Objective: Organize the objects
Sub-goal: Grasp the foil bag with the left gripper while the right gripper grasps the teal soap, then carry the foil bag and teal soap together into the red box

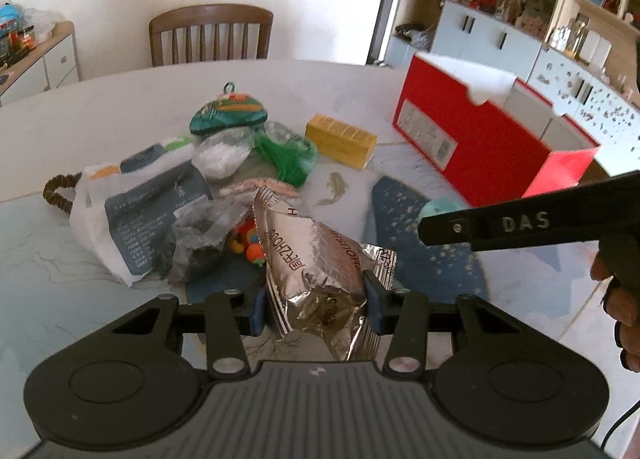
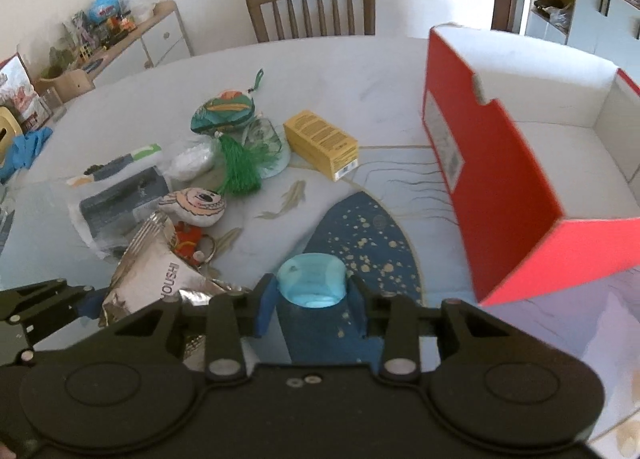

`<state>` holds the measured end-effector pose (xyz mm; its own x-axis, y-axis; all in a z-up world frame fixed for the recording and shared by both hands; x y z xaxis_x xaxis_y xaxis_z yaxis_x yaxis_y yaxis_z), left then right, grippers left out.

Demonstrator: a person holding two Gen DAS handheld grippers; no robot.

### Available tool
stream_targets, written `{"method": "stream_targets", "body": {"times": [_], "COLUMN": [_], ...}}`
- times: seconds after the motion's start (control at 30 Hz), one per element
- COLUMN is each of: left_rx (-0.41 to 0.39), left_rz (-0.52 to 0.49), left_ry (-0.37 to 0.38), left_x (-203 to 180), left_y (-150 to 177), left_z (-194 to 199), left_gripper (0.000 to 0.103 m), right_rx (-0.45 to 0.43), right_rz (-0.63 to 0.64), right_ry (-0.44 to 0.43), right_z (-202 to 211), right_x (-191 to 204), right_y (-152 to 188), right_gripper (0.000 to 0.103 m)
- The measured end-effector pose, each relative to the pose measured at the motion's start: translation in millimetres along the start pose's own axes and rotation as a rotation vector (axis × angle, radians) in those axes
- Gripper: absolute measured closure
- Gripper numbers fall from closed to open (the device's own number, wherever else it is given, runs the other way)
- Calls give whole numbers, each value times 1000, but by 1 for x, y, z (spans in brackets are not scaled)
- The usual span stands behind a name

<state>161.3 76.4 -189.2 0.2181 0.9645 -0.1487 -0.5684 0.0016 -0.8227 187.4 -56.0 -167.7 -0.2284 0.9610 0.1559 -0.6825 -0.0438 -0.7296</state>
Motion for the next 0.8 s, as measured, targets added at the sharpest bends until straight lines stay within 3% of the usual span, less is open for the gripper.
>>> {"method": "stream_targets", "body": {"times": [0.43, 0.8], "left_rx": [-65, -102], "left_rz": [-6, -40], "left_ry": [146, 194], "left_x": [-38, -99], "left_y": [-57, -116], "left_z": [29, 16], "left_gripper": [58, 58], "right_rx": [-115, -170], "right_rz": [8, 49], "right_ry": [11, 45], "right_z": [74, 97], "right_x": [-17, -89], "right_y": [-39, -67], "right_gripper": [66, 66]}}
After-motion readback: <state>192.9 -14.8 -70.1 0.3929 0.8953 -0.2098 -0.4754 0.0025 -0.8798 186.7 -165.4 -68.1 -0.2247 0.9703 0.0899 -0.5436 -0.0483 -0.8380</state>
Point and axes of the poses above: each gripper's, at about its wrist camera, not at the fingertips, and z roughly against the way its jaws point, x to its left, y to its underside, the point moved 7 cm from there along -z, roughly the way its jaws point, and after that the axes turned 12 degrees about -x, right-handed, at the moved point
